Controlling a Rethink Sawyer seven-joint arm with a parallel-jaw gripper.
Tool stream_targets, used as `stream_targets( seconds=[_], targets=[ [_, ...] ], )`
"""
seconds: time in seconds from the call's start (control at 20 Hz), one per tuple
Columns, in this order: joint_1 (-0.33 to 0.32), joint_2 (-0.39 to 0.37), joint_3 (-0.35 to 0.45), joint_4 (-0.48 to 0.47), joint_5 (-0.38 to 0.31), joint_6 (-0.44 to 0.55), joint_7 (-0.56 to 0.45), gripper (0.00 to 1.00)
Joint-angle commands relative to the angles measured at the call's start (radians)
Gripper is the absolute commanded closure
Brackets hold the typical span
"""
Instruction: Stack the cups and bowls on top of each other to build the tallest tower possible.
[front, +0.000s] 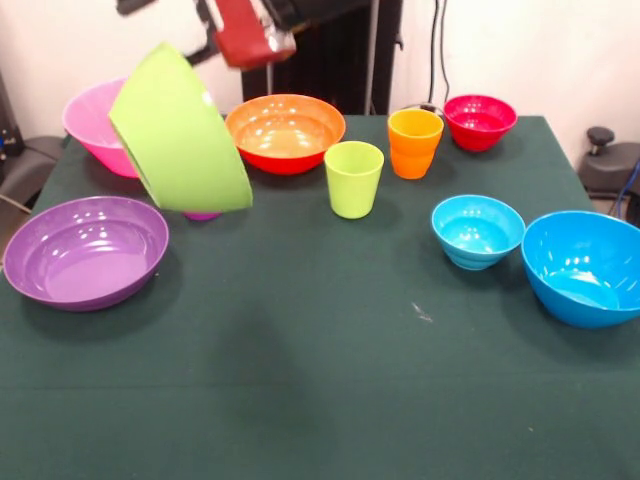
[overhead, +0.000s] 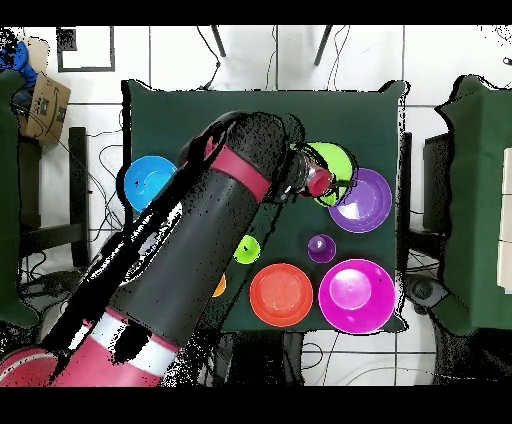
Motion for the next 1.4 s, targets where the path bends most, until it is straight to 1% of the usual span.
stream_targets(
  seconds=[0.05,0.25,0.45,0.7,1.0,1.25,1.4],
  targets=[
    [0.006,-0.185,0.188,0.177,0.007,-0.010,-0.185,0.00],
    [0.004,-0.235,0.192,0.156,0.001,0.071,-0.246,0.00],
    [0.000,-0.215,0.211,0.140,-0.008,0.075,-0.213,0.00],
    [-0.001,-0.143,0.229,0.141,-0.025,-0.017,-0.094,0.00],
    [-0.004,-0.018,0.227,0.109,-0.034,-0.165,0.073,0.00],
    [-0.004,0.095,0.201,0.063,-0.008,-0.283,0.213,0.00],
    [0.002,0.127,0.181,0.051,0.022,-0.296,0.238,0.00]
  ],
)
